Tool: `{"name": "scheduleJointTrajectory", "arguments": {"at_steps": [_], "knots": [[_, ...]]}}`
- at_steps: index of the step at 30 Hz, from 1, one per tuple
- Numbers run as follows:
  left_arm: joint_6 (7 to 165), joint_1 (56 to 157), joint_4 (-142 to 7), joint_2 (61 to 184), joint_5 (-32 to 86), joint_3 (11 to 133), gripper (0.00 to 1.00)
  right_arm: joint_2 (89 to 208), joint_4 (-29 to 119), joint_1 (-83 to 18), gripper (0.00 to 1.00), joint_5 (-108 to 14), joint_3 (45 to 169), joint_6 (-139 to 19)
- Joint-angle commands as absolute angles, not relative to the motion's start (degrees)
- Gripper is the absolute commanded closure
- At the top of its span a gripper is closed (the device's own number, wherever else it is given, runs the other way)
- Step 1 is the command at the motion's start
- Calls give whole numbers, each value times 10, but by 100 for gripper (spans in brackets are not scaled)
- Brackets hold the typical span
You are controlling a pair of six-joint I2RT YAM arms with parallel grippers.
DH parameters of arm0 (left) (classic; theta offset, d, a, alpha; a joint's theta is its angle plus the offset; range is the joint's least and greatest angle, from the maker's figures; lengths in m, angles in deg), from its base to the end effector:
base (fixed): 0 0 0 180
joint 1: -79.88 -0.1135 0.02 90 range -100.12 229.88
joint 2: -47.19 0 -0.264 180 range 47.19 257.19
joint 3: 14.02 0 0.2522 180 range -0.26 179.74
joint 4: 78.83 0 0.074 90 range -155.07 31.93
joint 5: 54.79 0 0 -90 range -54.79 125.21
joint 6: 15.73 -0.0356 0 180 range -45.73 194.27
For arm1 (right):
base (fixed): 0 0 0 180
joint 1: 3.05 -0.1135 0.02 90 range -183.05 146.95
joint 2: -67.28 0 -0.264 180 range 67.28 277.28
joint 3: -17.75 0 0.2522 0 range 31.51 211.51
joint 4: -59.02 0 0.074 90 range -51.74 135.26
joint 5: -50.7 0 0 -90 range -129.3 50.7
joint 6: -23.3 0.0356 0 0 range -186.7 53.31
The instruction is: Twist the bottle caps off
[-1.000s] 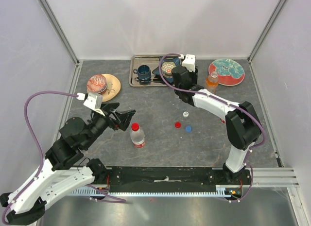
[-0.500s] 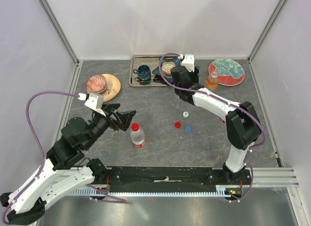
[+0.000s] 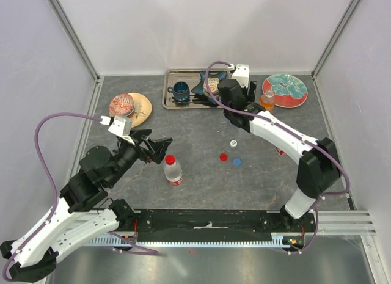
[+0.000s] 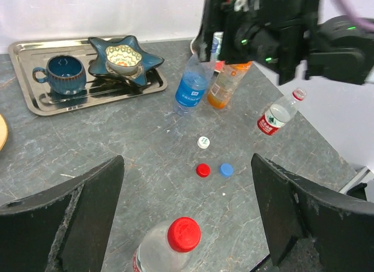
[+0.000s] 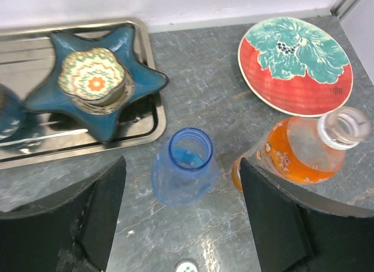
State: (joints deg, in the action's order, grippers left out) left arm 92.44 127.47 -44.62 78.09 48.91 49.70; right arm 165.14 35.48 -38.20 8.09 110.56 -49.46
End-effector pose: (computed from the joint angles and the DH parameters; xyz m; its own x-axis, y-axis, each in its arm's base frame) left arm 0.0831 -0.0785 0.3831 -0.1894 -0.2418 -0.9516 0.5247 0.7943 -0.3063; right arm 0.3368 0.2051 0.3059 -0.3326 0.0112 -0.9430 0.2484 0.9657 -0.0761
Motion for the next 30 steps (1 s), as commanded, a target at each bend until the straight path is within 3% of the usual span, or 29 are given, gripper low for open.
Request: {"name": "scheduleJointTrajectory", "arguments": {"at_steps": [1,6,11,14,21,30], "knots": [[947,1273,-476,785,539,498,4,1568,316,-416,14,87,1154,-476],[938,1273,-460,771,657,509,2,1482,294,-514,14,75,1159,-524],[913,1273,-428,744,795,526,1,1395,329,-576,18,-167,1070,-503],[913,1273,-410,712,832,517,0,1386,341,-612,18,-209,1043,-475],[938,1273,-373,658,823,500,1,1436,345,-748,14,-157,1074,-497],[962,1273,-333,627,807,498,0,1526,339,-797,12,-97,1114,-496]]}}
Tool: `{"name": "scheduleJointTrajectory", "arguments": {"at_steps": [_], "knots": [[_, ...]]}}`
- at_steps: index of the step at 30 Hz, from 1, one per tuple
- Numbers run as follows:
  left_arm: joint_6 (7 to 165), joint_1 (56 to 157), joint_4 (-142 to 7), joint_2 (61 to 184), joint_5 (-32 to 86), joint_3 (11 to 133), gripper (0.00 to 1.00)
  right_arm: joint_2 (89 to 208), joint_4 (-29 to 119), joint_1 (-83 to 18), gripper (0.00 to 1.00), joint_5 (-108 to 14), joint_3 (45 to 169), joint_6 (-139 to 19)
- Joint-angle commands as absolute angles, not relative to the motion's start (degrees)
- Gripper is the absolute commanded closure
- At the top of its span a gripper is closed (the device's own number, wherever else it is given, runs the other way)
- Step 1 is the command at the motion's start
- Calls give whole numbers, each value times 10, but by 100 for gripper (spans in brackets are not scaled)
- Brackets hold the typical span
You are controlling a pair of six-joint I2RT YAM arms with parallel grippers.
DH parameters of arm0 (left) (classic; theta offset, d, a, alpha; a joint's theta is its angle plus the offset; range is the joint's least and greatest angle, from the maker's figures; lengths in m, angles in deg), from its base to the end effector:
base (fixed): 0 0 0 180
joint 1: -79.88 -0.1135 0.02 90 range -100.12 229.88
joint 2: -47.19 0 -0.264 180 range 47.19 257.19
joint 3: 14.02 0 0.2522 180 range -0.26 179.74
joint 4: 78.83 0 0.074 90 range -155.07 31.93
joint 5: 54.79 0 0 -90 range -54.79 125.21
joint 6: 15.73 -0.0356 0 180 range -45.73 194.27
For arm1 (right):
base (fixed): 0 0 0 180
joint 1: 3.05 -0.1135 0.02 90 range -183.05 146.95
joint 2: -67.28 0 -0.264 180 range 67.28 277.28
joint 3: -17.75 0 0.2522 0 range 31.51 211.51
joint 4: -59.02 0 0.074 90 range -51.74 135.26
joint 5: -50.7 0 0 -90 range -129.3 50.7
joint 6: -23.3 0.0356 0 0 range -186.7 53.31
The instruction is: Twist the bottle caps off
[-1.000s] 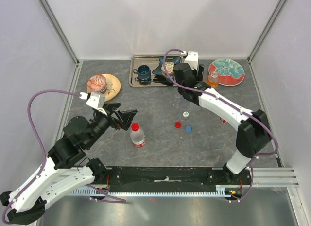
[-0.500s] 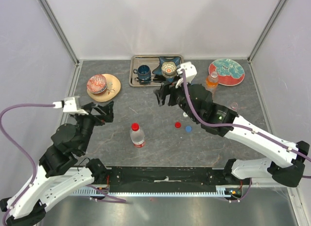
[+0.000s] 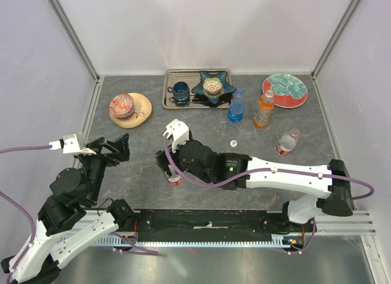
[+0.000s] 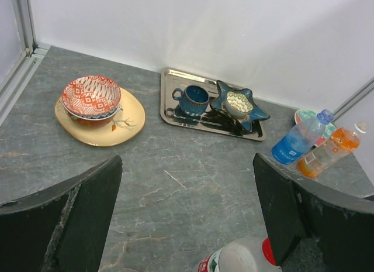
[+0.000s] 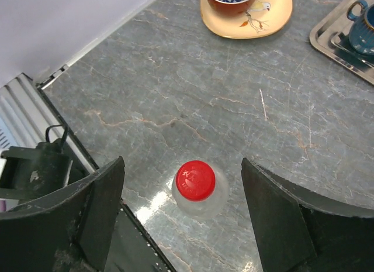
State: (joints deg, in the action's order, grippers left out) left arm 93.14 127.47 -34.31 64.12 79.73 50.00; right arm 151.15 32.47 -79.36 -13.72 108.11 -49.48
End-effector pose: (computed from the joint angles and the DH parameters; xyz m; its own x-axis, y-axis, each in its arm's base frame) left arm 0.0444 -0.0115 0.3796 0.0111 -0.3541 -0.9351 0.0609 0.9337 -0.3528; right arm 0.0959 0.3287 0.3681 -0.3086 -0.1385 -0.9411 -0.7214 0.6790 0.1366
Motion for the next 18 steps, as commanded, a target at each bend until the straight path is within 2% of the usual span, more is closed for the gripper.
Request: {"name": "scheduleJointTrajectory", "arguments": {"at_steps": [1,7,18], "knots": [[964,1273,-333,627,806,498,1,1534,338,-797,12,-95,1113,-495],[969,1273,-324,625,764,490,1,1563,338,-798,14,-84,1092,-474],[981,1273,-320,615,750,474,2,1585,345,-797,23,-85,1062,-444]]}}
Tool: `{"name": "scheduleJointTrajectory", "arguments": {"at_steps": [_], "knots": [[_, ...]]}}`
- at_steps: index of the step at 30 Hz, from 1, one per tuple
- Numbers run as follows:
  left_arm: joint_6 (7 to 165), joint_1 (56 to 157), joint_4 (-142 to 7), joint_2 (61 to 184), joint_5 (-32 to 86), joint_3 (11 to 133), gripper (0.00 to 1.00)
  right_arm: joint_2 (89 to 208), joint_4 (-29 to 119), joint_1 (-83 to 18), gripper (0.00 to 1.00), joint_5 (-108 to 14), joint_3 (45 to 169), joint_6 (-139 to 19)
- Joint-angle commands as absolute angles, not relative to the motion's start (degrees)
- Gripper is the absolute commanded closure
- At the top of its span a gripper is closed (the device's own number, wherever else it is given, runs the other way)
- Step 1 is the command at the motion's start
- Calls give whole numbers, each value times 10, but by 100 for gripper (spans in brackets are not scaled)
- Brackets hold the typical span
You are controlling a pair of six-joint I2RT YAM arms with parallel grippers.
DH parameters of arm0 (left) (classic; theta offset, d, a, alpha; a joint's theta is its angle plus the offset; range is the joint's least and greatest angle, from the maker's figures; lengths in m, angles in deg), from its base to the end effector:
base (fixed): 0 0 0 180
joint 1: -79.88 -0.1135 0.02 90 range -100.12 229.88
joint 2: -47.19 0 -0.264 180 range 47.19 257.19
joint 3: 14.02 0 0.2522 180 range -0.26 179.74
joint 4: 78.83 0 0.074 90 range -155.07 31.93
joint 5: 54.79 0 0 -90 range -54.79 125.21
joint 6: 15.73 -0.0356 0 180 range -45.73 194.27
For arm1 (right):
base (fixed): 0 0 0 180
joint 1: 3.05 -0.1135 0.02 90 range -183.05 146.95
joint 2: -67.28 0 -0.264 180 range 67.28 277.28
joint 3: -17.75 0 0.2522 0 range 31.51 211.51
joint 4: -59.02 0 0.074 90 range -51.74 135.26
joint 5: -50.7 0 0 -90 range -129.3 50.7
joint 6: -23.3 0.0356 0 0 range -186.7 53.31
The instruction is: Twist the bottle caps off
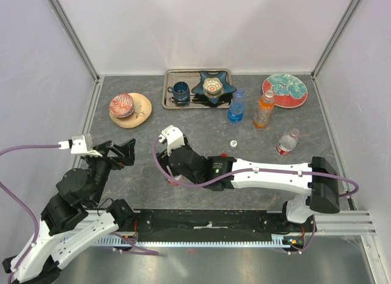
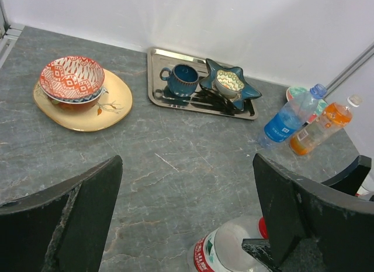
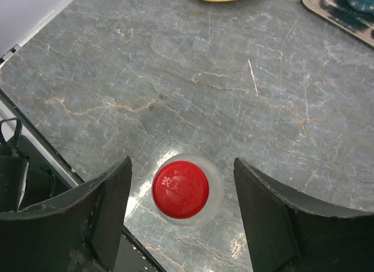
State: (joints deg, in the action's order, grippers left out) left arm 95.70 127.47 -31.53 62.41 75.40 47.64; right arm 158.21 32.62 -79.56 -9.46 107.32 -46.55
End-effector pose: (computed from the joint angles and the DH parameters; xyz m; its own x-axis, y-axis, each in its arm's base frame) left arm 0.0441 -0.0142 0.3640 -0.0565 -0.3520 -0.9343 0.1162 0.9271 -0.3563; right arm 0.1034 0.3549 0.3226 -0.3572 -0.2080 -0.9106 -0.6580 0.7479 0.0873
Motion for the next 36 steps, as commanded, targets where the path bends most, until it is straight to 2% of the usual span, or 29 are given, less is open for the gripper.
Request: {"name": "scheduleJointTrajectory", "arguments": {"at_steps": [1,4,11,17,21,25,29,32,34,36], "knots": [[981,1273,-320,614,748,472,2,1585,348,-797,24,-85,1053,-437],[983,1273,-321,616,744,470,3,1579,356,-797,29,-85,1039,-432],[982,1273,-321,621,741,475,4,1541,372,-797,61,-60,1010,-423],[908,1273,-375,652,732,498,4,1416,356,-798,67,-6,1011,-456],[846,1273,-443,730,733,544,2,1314,306,-799,70,32,1031,-453],[804,1273,-558,804,707,577,1,1263,253,-798,75,47,1047,-412],[807,1273,-612,887,675,629,0,1230,231,-798,82,45,1050,-393],[838,1273,-591,943,587,697,0,1207,221,-799,92,43,1051,-385],[867,1270,-580,964,471,749,0,1196,208,-798,100,46,1057,-382],[890,1265,-599,975,368,768,0,1189,193,-798,100,54,1068,-380]]}}
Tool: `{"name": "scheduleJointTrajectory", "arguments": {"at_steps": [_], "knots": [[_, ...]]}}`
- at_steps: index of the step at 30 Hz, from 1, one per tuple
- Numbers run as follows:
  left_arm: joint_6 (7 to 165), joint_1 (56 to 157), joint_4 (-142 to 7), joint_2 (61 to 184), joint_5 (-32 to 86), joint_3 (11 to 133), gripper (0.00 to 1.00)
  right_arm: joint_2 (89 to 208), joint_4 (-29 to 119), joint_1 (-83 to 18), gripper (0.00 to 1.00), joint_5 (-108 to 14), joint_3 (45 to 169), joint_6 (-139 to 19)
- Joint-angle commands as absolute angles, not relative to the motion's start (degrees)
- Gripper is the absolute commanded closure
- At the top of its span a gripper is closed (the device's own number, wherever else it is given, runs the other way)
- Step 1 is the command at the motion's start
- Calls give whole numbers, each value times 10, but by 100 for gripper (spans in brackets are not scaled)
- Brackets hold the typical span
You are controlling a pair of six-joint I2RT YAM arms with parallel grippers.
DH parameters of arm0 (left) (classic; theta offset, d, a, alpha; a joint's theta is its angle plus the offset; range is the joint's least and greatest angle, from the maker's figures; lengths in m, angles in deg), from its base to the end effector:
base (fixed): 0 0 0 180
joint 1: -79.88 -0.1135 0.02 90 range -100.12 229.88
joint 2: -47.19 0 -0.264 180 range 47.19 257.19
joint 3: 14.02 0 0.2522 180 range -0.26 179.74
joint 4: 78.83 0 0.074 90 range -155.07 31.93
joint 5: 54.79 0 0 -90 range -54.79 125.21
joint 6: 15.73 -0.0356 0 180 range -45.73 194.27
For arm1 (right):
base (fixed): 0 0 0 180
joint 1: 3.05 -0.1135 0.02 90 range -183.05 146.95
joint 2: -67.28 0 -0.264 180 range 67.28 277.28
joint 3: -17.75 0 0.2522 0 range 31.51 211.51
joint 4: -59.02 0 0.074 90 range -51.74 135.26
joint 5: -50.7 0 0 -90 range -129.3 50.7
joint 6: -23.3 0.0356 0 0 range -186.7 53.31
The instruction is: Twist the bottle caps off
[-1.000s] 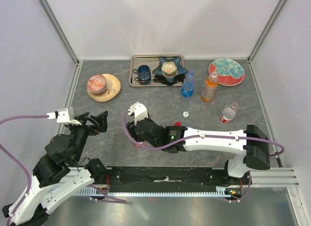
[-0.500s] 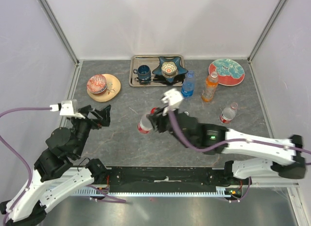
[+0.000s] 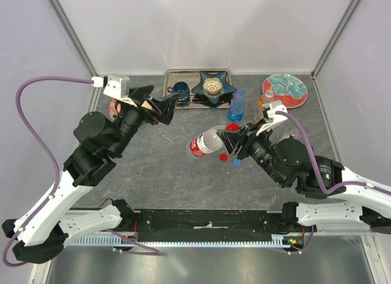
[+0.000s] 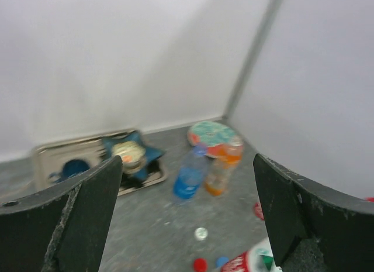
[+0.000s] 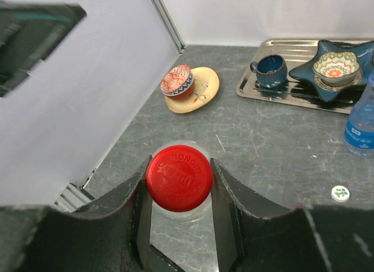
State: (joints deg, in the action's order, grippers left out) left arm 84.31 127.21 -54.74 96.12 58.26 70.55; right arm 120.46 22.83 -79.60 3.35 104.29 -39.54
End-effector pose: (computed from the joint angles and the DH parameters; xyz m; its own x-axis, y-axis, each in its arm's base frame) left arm 0.1161 -0.1053 0.4809 0.0610 -0.3029 -0.9511 0.4338 0.8662 -0.2480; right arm 0.0636 0.1622 0.4586 -0.2649 0.3358 -0.9039 -0.4912 0.7597 0.4262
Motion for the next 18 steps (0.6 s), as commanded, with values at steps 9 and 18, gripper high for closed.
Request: {"name": "scheduleJointTrajectory", "arguments": {"at_steps": [9,18], "knots": [[990,1185,-627,1050,-153,786,1,1171,139,-798,100,51,1127,-365],[1072,1155,-781,1096,-229,710,1,1145,222,-798,100,-106,1127,-394]]}}
